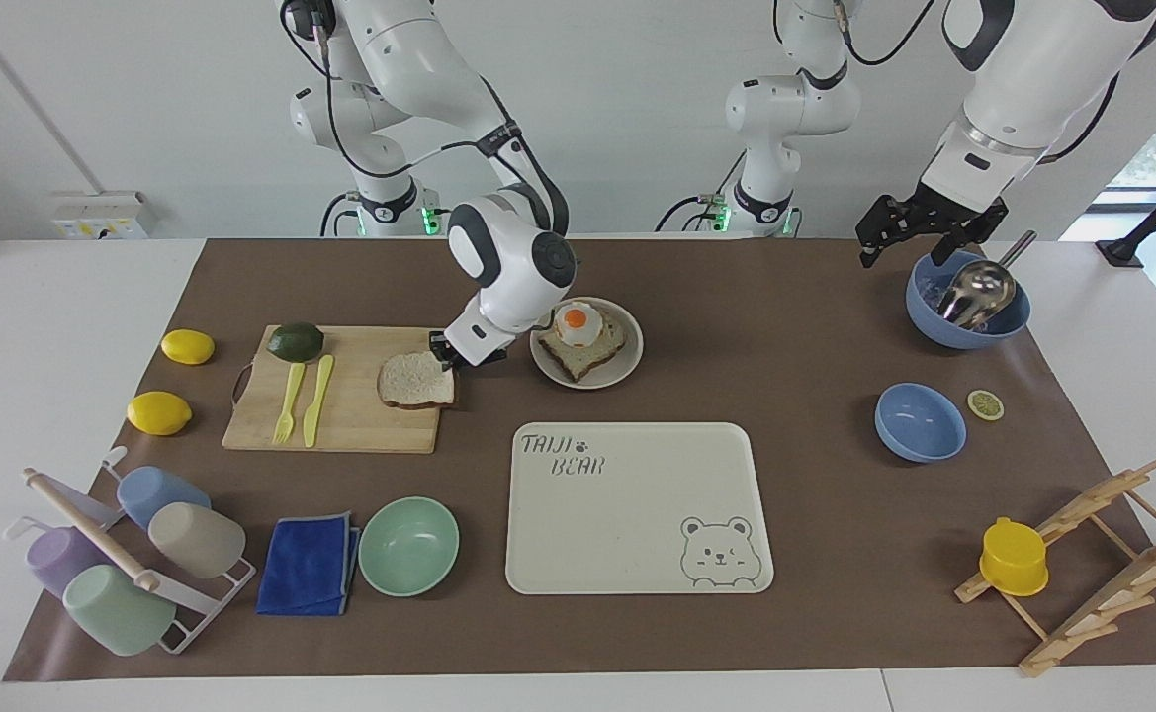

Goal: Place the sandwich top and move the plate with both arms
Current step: 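Carry the bread slice with the right gripper over the egg plate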

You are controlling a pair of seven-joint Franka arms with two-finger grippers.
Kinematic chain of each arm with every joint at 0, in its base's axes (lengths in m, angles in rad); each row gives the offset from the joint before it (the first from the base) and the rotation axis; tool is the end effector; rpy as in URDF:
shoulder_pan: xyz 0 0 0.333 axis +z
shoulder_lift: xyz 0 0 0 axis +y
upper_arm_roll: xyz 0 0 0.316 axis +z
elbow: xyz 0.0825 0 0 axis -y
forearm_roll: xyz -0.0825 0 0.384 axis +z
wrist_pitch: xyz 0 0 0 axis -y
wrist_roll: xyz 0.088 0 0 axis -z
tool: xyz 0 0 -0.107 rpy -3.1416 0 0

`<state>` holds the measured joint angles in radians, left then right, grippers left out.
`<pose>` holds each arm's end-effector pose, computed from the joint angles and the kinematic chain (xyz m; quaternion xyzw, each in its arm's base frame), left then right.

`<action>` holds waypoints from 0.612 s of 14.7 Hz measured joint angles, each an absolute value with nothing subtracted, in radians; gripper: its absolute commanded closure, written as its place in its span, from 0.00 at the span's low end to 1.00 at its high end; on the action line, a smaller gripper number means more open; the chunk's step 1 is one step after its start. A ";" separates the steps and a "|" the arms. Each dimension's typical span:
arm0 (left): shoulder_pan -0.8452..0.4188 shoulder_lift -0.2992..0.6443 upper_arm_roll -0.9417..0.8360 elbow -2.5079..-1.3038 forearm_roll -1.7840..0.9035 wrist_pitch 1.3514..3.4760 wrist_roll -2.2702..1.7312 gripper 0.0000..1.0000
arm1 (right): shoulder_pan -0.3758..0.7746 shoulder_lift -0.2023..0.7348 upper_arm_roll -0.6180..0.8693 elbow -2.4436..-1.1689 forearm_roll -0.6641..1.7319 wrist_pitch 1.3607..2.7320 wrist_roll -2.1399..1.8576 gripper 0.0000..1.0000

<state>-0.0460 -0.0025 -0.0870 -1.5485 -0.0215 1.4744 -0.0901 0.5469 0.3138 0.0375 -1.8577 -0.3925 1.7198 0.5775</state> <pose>0.5385 -0.0746 0.6282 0.9991 -0.0221 -0.0368 0.0066 0.5004 0.2872 0.3300 0.9568 0.0751 -0.0869 0.2672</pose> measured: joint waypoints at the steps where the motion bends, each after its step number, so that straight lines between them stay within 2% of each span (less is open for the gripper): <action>1: -0.046 -0.003 -0.087 -1.549 -0.022 1.474 -0.090 0.00 | 0.551 0.314 0.075 -1.810 -0.392 1.666 0.578 1.00; 4: -0.045 -0.003 -0.086 -1.549 -0.022 1.474 -0.090 0.00 | 0.619 0.315 0.130 -1.726 -0.390 1.588 0.579 1.00; 9: -0.045 -0.003 -0.086 -1.549 -0.022 1.474 -0.090 0.00 | 0.737 0.342 0.134 -1.671 -0.287 1.613 0.688 1.00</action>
<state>-0.0452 -0.0025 -0.0863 -1.5485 -0.0215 1.4737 -0.0901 0.7373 0.3417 0.1344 -1.6710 -0.2866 1.6130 0.6878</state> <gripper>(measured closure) 0.000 0.916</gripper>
